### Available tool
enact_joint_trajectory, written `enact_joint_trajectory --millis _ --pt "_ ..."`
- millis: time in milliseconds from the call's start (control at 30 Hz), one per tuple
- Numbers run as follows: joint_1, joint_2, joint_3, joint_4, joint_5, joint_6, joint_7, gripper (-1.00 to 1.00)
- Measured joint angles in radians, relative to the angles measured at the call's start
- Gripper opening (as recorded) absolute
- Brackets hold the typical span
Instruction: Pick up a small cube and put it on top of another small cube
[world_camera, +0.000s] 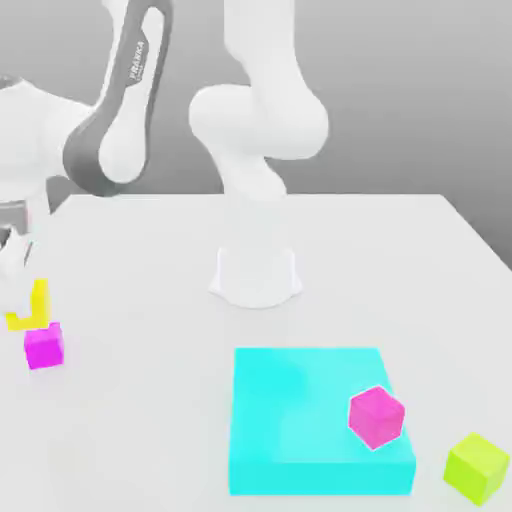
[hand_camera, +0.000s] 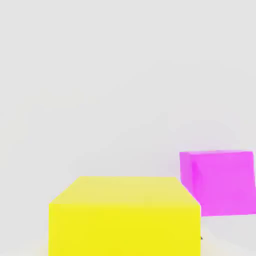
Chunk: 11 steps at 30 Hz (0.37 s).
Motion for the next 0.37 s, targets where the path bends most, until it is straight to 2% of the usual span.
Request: enact_joint_trajectory --millis 100,233,267,367 --pt "-0.008 0.053 -0.016 -0.016 0.052 0.035 -0.006 -1.00" --pt "-0.031 0.196 0.035 -0.012 0.185 0.161 -0.098 -1.00" --pt "-0.039 0.218 0.048 -0.011 0.207 0.181 -0.113 1.00" --pt "-0.039 0.218 0.048 -0.011 0.207 0.181 -0.113 1.00"
